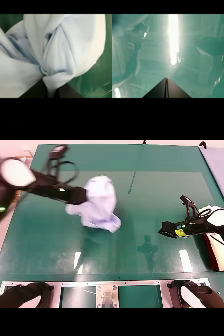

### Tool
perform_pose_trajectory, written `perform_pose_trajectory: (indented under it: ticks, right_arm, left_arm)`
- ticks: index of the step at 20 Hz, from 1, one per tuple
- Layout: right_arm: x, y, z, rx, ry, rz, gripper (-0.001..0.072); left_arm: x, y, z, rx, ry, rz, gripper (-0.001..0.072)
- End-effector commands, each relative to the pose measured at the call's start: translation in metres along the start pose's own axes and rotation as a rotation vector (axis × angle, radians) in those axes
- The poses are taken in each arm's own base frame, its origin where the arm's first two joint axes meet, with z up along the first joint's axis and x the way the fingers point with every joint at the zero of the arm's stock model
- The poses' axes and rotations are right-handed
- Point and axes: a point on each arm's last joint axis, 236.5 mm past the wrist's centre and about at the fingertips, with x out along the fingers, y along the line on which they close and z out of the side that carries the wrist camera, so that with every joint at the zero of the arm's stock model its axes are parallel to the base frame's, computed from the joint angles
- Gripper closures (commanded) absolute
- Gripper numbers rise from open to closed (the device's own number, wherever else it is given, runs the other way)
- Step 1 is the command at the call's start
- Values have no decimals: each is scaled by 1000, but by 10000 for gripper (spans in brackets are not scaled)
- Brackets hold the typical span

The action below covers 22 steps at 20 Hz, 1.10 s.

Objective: Fold the shirts.

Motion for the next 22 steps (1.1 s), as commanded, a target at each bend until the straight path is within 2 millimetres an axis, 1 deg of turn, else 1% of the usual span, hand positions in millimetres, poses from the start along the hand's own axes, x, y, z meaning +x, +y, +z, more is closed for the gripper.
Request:
perform_pose_trajectory:
  ticks: [1, 2, 3, 4, 5, 6, 7, 8, 9, 10, 11, 12, 14, 15, 17, 18, 19, 22]
  right_arm:
    - [0, 0, 1, -1, -4, 0, 690]
    - [0, 1, 1, -2, -3, 1, 690]
    - [0, 1, 0, -3, -2, 1, 690]
    - [-1, 1, 1, -3, -5, 1, 670]
    - [-3, 1, 5, -1, -14, 1, 557]
    - [-7, 1, 12, 4, -26, 3, 483]
    - [-9, 1, 21, -1, -36, 4, 482]
    - [-11, 0, 32, -22, -41, 5, 409]
    - [-9, 0, 44, -34, -37, 9, 247]
    - [-5, 1, 57, -44, -33, 17, 202]
    - [1, 1, 73, -36, -30, 23, 202]
    - [8, 2, 89, -26, -24, 33, 202]
    - [24, 18, 124, -56, -12, 113, 202]
    - [32, 26, 141, -77, -10, 150, 202]
    - [54, 44, 169, -109, 25, 200, 202]
    - [66, 54, 177, -146, 56, 219, 201]
    - [79, 65, 181, -183, 95, 231, 200]
    - [120, 106, 190, -292, 149, 254, 198]
  left_arm:
    - [64, -66, 3, 52, -4, -134, 562]
    - [82, -68, 0, 40, 13, -140, 155]
    - [91, -65, -3, 6, 38, -150, 1]
    - [88, -56, -4, -14, 58, -143, 0]
    - [77, -38, -3, -28, 85, -118, 1]
    - [62, -18, -1, -53, 112, -92, 1]
    - [44, 5, -2, -90, 137, -64, 1]
    - [30, 23, -8, -128, 167, -44, 1]
    - [18, 36, -23, -161, 223, -31, 1]
    - [12, 41, -40, -180, 274, -25, 2]
    - [12, 42, -61, -197, 316, -27, 2]
    - [17, 38, -82, -215, 342, -36, 2]
    - [42, 29, -126, -264, 373, -61, 1]
    - [59, 23, -149, -312, 383, -83, 1]
    - [94, 5, -181, -409, 369, -142, 1]
    - [108, -2, -187, -441, 336, -169, 1]
    - [121, -9, -190, -468, 301, -191, 2]
    - [148, -26, -202, -499, 302, -215, 2]
